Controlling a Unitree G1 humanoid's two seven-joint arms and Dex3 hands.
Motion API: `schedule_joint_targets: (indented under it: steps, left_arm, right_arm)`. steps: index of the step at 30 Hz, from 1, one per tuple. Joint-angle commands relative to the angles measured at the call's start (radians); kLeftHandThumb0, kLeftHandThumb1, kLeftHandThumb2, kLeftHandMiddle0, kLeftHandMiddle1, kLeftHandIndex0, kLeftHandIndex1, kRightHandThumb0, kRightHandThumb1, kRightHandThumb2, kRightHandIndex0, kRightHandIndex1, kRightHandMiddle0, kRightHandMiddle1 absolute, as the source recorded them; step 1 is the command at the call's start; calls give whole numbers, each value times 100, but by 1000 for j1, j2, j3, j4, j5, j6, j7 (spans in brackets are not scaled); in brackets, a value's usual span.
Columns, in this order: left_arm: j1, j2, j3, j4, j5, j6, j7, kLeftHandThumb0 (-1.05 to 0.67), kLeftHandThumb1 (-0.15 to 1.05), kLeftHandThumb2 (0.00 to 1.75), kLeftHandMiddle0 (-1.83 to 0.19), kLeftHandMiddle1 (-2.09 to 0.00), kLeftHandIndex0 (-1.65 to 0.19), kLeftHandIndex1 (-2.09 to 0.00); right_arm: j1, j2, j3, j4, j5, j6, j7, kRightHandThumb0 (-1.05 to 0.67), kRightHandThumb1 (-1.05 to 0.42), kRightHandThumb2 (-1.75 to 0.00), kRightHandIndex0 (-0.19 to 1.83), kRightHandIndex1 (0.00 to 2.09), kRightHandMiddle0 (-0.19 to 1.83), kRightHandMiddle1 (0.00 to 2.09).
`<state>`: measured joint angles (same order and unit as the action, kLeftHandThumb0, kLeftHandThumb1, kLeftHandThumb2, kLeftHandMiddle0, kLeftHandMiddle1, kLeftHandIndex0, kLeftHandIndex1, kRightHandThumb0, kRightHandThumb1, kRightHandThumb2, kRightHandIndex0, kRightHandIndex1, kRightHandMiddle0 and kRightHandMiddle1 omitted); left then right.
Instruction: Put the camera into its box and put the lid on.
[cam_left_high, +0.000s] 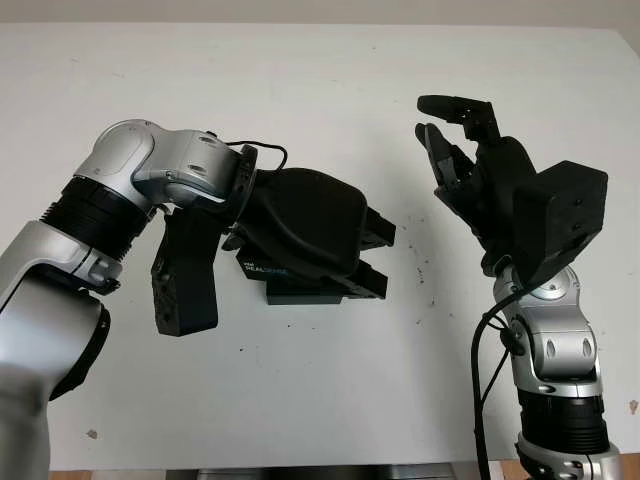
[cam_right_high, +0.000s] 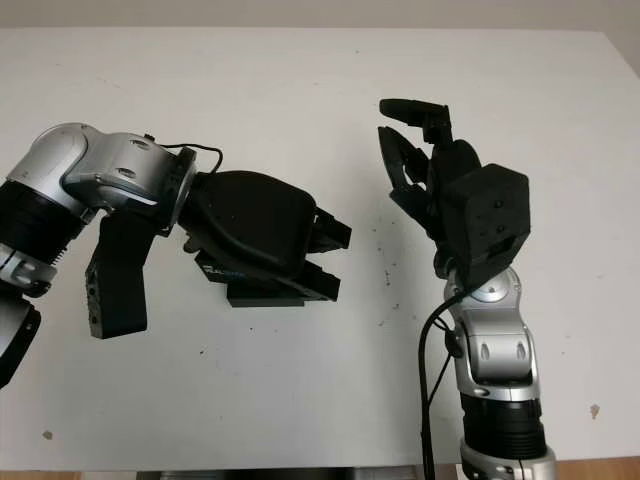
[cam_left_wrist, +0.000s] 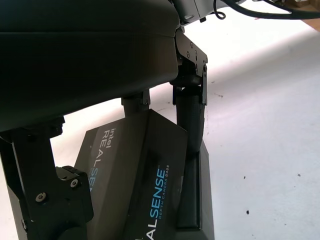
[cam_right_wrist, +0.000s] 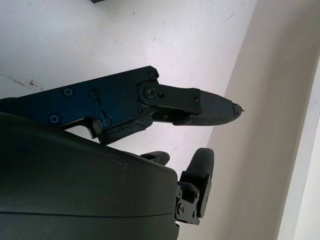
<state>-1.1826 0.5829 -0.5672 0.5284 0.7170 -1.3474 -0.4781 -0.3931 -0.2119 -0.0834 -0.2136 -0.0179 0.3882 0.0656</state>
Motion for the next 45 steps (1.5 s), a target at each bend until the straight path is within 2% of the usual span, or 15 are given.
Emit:
schedule_joint_targets:
  steps: [1,6,10,16,19,23,25,26,27,29,30,33,35,39,45]
  left_arm:
    - [34,7,-32,-13,-34,3,-24,-17,102,20,-52,-208,-24,-176]
    - [39,5,-70,-3,-165,72,-128,-12,102,21,-33,-200,-15,-163]
    - [50,-6,-67,18,-242,105,-163,-23,104,18,-49,-209,-16,-196]
    - [31,-14,-69,2,-351,178,-274,-23,105,14,-50,-209,-3,-200]
    - [8,-21,-58,-7,-343,189,-303,-20,105,22,-62,-209,-5,-208]
    - [-25,-42,-27,4,-286,169,-279,-15,105,21,-55,-209,-5,-194]
    - [-19,-49,4,-7,-223,174,-231,-47,105,36,-62,-209,-10,-202]
    - [-13,-53,20,-4,-196,166,-199,-56,105,42,-63,-209,-10,-200]
    - [-11,-54,28,2,-177,160,-177,-61,105,47,-58,-205,-4,-185]
    - [-16,-53,26,15,-157,154,-163,-72,105,62,-32,-170,6,-130]
    - [-21,-52,25,17,-147,152,-160,-75,105,66,-25,-150,6,-113]
    - [-25,-48,29,8,-121,159,-152,-82,105,74,-14,-73,16,-99]
    - [-20,-50,41,8,-104,156,-127,-85,105,74,-15,-46,19,-91]
    - [-20,-50,35,12,-124,179,-139,-86,105,75,-8,-27,19,-75]
    - [-13,-45,34,5,-153,200,-161,-85,105,74,-10,-16,19,-64]
  right_arm:
    - [7,6,1,-17,3,-6,-3,-66,-105,-51,29,17,-15,116]
    - [8,5,3,-13,-1,-12,-4,-67,-105,-50,29,17,-14,115]
    - [8,3,3,-11,-3,-15,-3,-67,-105,-50,29,17,-14,115]
    - [2,6,5,0,-6,-20,-8,-67,-105,-50,30,18,-13,117]
    - [0,6,8,5,-9,-21,-9,-67,-105,-50,31,19,-13,119]
    - [0,8,10,11,-12,-29,-13,-68,-105,-50,31,20,-13,121]
    - [0,8,9,13,-6,-30,-9,-68,-105,-50,30,20,-15,121]
    - [1,6,9,13,-5,-29,-7,-68,-105,-50,30,20,-15,122]
    - [1,3,11,11,-7,-27,-5,-68,-105,-50,30,20,-16,122]
    - [0,-2,16,7,-15,-19,-4,-68,-105,-51,30,20,-16,121]
    - [-1,-1,16,6,-17,-15,-5,-68,-105,-51,30,20,-16,121]
    - [-1,0,16,2,-18,-5,-6,-68,-105,-51,29,21,-15,120]
    - [1,-1,15,3,-15,-9,-3,-68,-105,-51,29,21,-15,119]
    - [3,-6,17,6,-18,-17,3,-68,-105,-52,29,21,-15,119]
    - [6,-3,15,8,-20,-26,2,-67,-105,-53,30,23,-14,121]
